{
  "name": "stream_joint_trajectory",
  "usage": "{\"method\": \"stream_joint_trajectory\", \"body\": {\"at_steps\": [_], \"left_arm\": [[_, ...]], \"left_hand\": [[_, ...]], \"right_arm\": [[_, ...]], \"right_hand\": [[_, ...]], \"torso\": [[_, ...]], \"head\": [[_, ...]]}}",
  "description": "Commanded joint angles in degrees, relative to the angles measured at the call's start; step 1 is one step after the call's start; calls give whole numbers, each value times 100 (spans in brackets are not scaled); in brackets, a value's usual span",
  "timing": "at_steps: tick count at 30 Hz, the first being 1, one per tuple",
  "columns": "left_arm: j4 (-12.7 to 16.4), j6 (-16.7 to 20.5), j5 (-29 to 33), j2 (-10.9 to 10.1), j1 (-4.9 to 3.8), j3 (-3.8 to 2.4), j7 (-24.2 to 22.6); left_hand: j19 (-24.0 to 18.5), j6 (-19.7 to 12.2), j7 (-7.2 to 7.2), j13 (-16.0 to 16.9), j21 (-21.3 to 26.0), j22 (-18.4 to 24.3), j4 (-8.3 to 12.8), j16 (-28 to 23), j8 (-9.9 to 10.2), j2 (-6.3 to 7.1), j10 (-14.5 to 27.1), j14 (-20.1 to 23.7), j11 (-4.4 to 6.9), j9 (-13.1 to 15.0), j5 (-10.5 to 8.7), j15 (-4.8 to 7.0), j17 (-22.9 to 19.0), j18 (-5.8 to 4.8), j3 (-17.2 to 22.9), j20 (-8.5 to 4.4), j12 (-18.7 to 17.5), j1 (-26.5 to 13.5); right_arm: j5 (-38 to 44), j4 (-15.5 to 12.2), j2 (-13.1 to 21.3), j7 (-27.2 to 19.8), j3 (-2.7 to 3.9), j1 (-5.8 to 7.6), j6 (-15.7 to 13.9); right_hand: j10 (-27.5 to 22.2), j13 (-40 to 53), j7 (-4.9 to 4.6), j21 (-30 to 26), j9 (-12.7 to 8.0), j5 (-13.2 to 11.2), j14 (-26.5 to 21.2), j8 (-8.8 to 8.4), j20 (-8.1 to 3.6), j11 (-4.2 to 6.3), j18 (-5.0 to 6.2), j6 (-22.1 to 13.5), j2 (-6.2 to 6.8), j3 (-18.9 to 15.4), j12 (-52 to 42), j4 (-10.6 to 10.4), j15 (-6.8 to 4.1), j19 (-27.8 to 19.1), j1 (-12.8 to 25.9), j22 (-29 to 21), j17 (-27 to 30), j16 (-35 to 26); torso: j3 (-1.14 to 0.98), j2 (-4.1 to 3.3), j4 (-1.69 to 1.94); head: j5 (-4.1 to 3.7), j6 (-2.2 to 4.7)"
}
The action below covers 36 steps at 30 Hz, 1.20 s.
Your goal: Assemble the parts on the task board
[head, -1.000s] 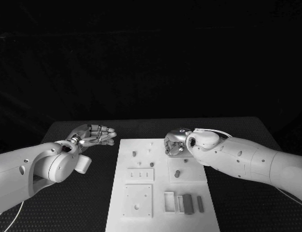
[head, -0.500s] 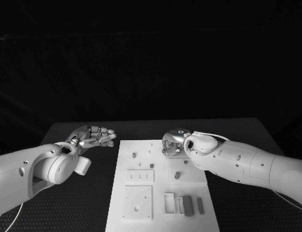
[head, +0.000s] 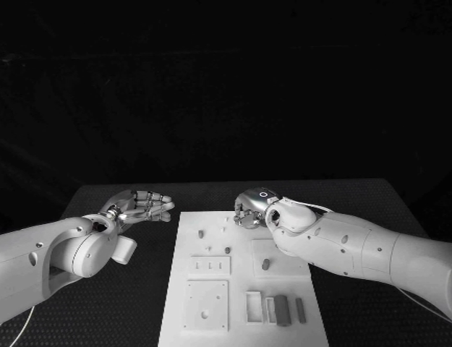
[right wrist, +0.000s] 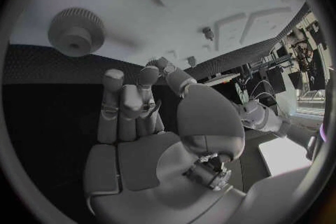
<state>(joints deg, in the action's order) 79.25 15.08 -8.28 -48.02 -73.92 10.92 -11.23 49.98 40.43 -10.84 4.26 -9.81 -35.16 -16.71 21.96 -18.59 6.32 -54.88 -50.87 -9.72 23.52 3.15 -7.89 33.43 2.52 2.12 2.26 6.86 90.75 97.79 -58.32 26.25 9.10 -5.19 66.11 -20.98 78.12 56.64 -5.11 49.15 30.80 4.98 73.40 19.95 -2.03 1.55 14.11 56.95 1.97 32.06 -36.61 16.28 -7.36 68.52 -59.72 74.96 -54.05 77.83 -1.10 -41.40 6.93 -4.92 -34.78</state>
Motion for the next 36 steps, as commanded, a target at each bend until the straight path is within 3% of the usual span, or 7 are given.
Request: {"method": "stream_joint_trajectory", "body": {"at_steps": [1,19,21,24,36], "left_arm": [[2,-73,23,18,-4,-5,-33],[-8,-77,23,72,-6,-7,-28],[-10,-76,23,71,-6,-7,-28],[-18,-70,23,74,-6,-7,-28],[-28,-67,23,67,-6,-7,-25]], "left_hand": [[32,-40,-64,-7,31,10,5,-40,20,-3,6,-50,-15,-8,-27,-1,7,-23,-8,-9,-38,-45],[34,-44,-68,-8,35,10,4,-48,23,-4,5,-52,-16,-10,-27,-1,15,-24,-7,-9,-44,-45],[34,-45,-68,-7,35,10,4,-49,23,-4,4,-52,-17,-10,-27,-2,16,-24,-7,-9,-45,-45],[34,-45,-69,-8,36,9,4,-51,24,-3,4,-53,-17,-10,-27,-2,18,-24,-7,-9,-46,-45],[35,-47,-70,-7,38,9,3,-56,25,-4,3,-54,-17,-11,-27,-2,23,-25,-8,-8,-49,-47]], "right_arm": [[198,97,-115,133,1,-8,-126],[350,468,-517,170,1,-127,-139],[348,464,-537,185,1,-127,-147],[400,464,-553,220,2,-127,-206],[459,342,-478,234,4,-126,-328]], "right_hand": [[27,0,48,26,72,28,5,-2,-29,30,89,43,20,39,-13,1,-48,14,28,110,9,32],[36,-4,37,28,93,27,9,-43,-37,20,89,5,85,70,5,-10,-40,19,78,106,23,30],[39,-4,32,28,96,26,11,-58,-38,16,89,-9,94,76,8,-23,-37,22,101,105,26,30],[41,-3,30,29,98,26,12,-64,-39,14,89,-14,100,81,9,-25,-35,24,108,105,27,31],[52,-2,31,34,109,27,20,-71,-46,15,89,-9,123,99,10,-19,-34,33,110,105,30,37]], "torso": [[1,-2,3],[1,-15,19],[7,-23,31],[11,-22,18],[-2,-13,3]], "head": [[2,22],[13,37],[9,20],[26,13],[62,-6]]}}
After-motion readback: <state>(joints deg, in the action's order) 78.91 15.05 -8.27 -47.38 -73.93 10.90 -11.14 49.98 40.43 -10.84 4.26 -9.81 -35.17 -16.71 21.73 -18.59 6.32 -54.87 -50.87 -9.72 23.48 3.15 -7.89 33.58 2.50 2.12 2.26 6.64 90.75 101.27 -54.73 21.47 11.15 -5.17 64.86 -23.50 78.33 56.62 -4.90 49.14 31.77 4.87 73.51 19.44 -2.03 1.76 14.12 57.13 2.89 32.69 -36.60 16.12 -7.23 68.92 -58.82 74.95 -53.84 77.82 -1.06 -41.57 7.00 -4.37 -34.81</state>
